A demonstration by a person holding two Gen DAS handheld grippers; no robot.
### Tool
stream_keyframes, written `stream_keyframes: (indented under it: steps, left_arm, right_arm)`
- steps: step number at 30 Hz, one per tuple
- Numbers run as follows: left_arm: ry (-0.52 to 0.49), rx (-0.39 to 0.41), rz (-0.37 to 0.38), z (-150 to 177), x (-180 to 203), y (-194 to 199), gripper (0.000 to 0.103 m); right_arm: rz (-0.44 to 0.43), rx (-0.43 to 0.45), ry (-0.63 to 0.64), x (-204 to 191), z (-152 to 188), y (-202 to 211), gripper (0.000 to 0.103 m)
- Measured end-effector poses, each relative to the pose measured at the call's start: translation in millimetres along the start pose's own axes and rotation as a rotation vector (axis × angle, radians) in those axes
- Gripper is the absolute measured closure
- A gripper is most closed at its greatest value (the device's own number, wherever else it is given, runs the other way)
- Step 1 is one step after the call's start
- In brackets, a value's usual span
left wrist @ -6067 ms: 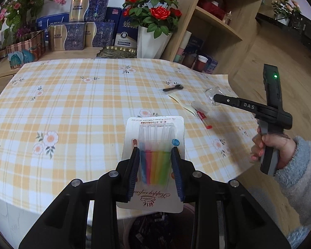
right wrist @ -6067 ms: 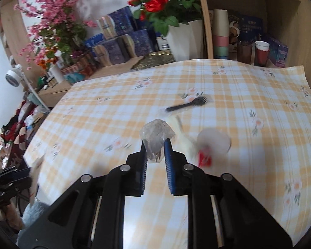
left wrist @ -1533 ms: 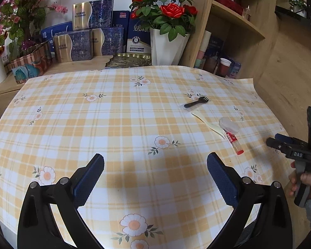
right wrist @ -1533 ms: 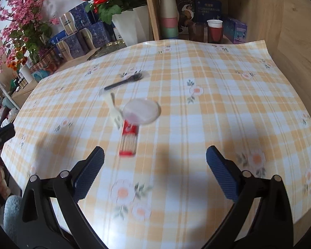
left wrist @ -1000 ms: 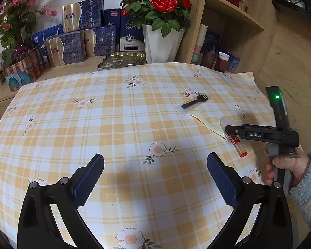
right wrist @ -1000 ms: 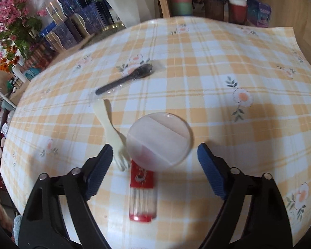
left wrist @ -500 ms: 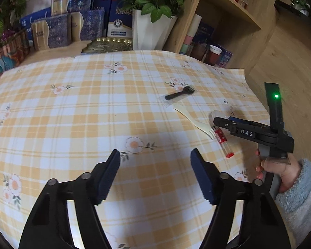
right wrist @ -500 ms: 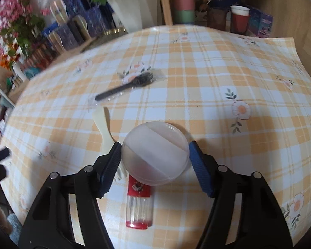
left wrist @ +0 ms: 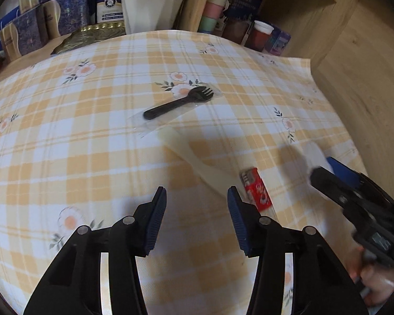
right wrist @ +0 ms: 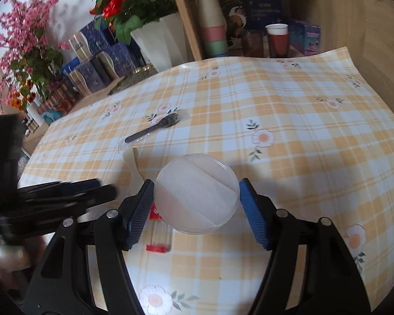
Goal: Collect trash
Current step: 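Grasp the white round lid with the right tool while the left tool grasps the white fork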
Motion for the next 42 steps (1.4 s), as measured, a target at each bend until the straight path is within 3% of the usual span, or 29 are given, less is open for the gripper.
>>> stream_keyframes:
  steps: [9,11,13,16,19,29,42]
  left_arm:
    - [-0.113,0.001,-0.157,-17,24,-29,0.051]
    - [-0.15,-0.001,-0.174,-16,25,-29,0.057]
    - [-0.155,-0.002,-0.163,-11,20,-25,0.072]
    - [-0.129,-0.01,-0.112,-1,7,-17,0.082]
    - [-0.073,-0.026,-0.02,10,-8,-8,0.082]
    - [-0.04,0.003,0.033,32,-43,25,0.083]
    - [-0.042,0.069,0.101,64,-63,106,0.083]
  right_arm:
    - [-0.009,0.028,-0.011,10,1,19,0.036]
    - [-0.019,0.03,-0.012,10,2,20,0.036]
    - [-0.025,0.033,-0.014,9,2,21,0.036]
    - [-0.041,0.04,-0.016,6,2,22,0.036]
    - [-0.08,0.035,-0.035,0,5,17,0.036]
    - [-0.112,0.025,-0.012,-23,13,13,0.036]
    - [-0.151,-0.003,0.02,-65,34,25,0.036]
Point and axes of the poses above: each gripper's, at about its wrist camera, not at the fingertips, and y roughly against the way its jaws point, x to its right, z to its underside, the point moved 9 cm from there along -y, roughly the way its jaws point, and after that the axes turned 12 degrees about -z, right-handed, at the moved point
